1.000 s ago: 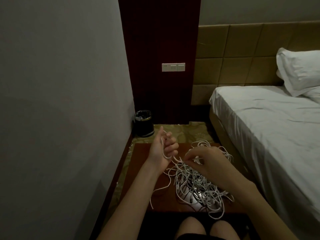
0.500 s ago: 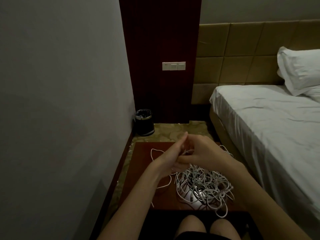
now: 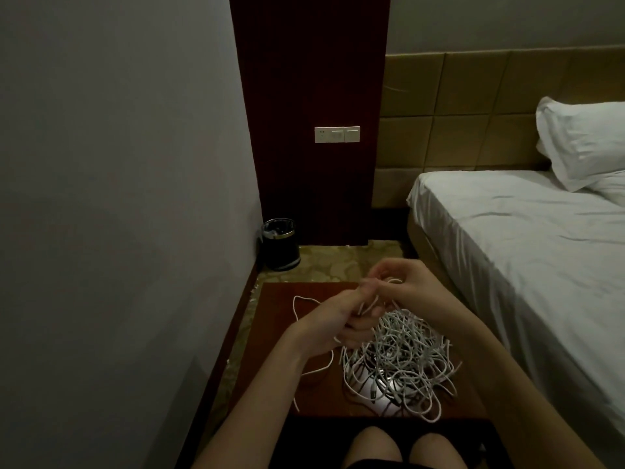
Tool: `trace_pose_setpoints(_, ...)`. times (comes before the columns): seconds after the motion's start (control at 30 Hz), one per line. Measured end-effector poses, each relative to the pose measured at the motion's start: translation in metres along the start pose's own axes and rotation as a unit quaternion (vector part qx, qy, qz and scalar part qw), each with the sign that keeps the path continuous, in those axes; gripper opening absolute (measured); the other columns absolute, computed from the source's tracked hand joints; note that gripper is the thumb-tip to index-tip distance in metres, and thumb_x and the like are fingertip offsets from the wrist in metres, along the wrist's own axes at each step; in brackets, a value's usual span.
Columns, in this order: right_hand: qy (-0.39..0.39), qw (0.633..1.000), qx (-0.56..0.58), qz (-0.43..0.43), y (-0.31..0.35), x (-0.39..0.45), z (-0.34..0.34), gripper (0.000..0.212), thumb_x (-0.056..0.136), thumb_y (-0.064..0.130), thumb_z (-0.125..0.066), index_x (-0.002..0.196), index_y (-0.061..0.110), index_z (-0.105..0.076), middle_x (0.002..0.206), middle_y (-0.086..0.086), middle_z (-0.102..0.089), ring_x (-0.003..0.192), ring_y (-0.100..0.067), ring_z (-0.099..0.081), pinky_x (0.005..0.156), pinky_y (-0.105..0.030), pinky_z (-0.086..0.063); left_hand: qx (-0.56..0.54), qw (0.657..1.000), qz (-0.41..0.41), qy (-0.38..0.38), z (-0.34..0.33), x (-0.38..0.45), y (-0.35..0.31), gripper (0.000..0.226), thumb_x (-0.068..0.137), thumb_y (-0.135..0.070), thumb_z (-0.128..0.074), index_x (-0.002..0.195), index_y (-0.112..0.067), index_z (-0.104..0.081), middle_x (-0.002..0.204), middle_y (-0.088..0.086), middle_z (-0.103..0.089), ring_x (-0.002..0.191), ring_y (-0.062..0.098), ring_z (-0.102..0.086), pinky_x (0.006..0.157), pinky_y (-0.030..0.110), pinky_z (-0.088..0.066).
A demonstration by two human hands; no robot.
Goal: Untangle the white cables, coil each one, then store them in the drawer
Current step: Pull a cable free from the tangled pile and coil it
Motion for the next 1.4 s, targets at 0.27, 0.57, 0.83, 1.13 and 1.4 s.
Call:
trace_pose_setpoints(0.27,0.068,0.989,0.096,-0.095,-0.002,-0.012,0.008,0.030,0.098,0.030,-0.050,0.097,0.005,-0.067,0.063,-0.002,-0.062,0.048,-0.007,-0.049,0.049,-0.019,-0.041,0.023,0.997,-0.050,-0.062,-0.002,0.005,-0.006,0.050,0.096,-0.051,-0.030,0.069,-0.014,-0.052,0.045,-0.010,-0.024,0.035,0.003,-0.018,0.035,0.015,-0.018)
trace_pose_setpoints(0.57,-0.055,0.994,-0.057,0.070,0.009,-0.021,0.009,0.009,0.085,0.010,-0.069,0.086,0.018,-0.072,0.062,0.015,-0.067,0.055,0.007,-0.058,0.052,-0.008,-0.041,-0.062,0.974,-0.077,-0.203,0.005,0.014,-0.001,0.040,0.105,-0.036,-0.028,0.098,-0.013,-0.060,0.058,-0.002,-0.052,0.045,0.005,-0.043,0.042,0.015,-0.037)
trace_pose_setpoints(0.83,-0.120,0.958,-0.235,0.110,-0.035,-0.014,-0.020,0.010,0.081,0.022,-0.076,0.090,0.020,-0.075,0.086,0.011,-0.064,0.061,-0.001,-0.057,0.060,-0.010,-0.042,-0.355,0.897,-0.071,-0.252,0.007,0.012,0.000,0.040,0.106,-0.031,-0.030,0.087,-0.006,-0.055,0.078,0.011,-0.073,0.074,0.020,-0.073,0.082,0.036,-0.048)
trace_pose_setpoints(1.13,-0.036,0.985,-0.150,0.077,-0.026,-0.020,-0.005,0.008,0.086,0.019,-0.070,0.088,0.027,-0.071,0.077,0.008,-0.072,0.070,-0.004,-0.068,0.070,-0.027,-0.058,-0.515,0.816,-0.110,-0.239,0.026,0.012,0.001,0.043,0.103,-0.034,-0.037,0.067,-0.012,-0.044,0.048,-0.005,-0.034,0.031,0.005,-0.031,0.036,0.014,-0.036)
trace_pose_setpoints(1.4,0.060,0.926,-0.348,0.134,-0.005,-0.018,-0.031,0.015,0.089,0.033,-0.067,0.100,0.024,-0.071,0.083,0.008,-0.069,0.069,-0.003,-0.059,0.071,-0.024,-0.052,-0.381,0.888,-0.100,-0.238,0.028,0.011,-0.003,0.043,0.104,-0.038,-0.030,0.067,-0.017,-0.038,0.047,-0.007,-0.028,0.029,0.002,-0.023,0.026,0.016,-0.017)
Point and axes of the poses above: each hand's wrist, its own x-axis towards the middle knuckle, its own z-axis out of the back of the hand, y = z × x, the point moved 2 cm from there along x, towards the middle knuckle
